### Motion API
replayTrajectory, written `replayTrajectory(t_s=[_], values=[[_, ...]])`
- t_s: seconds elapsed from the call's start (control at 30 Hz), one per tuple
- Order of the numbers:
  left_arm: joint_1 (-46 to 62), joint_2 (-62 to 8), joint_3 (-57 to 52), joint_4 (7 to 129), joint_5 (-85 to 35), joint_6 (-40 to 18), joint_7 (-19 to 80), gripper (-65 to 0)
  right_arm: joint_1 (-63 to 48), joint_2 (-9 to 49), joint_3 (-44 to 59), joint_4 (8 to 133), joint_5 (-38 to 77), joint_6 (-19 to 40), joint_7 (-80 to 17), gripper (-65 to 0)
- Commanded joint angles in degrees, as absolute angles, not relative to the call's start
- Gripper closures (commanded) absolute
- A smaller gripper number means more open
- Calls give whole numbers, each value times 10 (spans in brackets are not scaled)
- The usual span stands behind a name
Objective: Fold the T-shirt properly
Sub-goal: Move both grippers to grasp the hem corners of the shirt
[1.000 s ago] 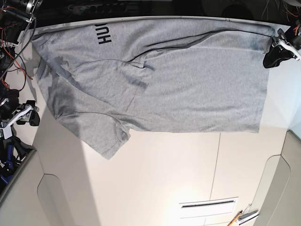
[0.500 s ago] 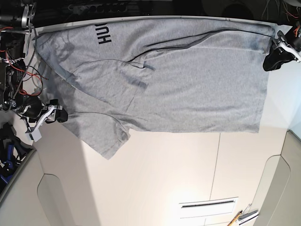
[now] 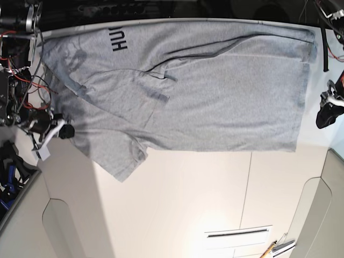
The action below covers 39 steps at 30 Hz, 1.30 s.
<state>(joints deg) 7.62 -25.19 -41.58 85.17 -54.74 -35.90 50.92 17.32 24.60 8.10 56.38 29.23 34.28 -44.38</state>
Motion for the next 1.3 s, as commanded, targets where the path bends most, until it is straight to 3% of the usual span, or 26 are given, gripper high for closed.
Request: replayTrajectory(t_s=[0.0, 0.13, 0.27, 0.47, 0.8, 0.9, 1.07, 1.27], values=[[50, -274, -411, 835, -558, -357, 498, -224, 176, 252, 80, 565, 274, 338, -465, 0], [-42, -312, -352, 699, -537, -352, 476, -233, 176, 252, 80, 565, 274, 338, -465, 0], [-141, -338, -275, 541, -499, -352, 444, -362, 176, 252, 80, 565, 274, 338, -465, 0], [-249, -341, -189, 366, -432, -352, 380, -367, 176, 244, 80, 565, 274, 338, -465, 0], [-292, -325, -96, 327, -392, -352, 367, -365, 176, 229, 80, 565, 274, 337, -465, 0], [-292, -322, -91, 327, -391, -352, 370, -297, 176, 228, 80, 565, 274, 337, -465, 0], [-292, -324, -91, 328, -392, -373, 354, 0, 176, 229, 80, 569, 274, 336, -465, 0], [-291, -328, -91, 351, -402, -374, 359, 0, 176, 229, 80, 630, 274, 333, -482, 0]])
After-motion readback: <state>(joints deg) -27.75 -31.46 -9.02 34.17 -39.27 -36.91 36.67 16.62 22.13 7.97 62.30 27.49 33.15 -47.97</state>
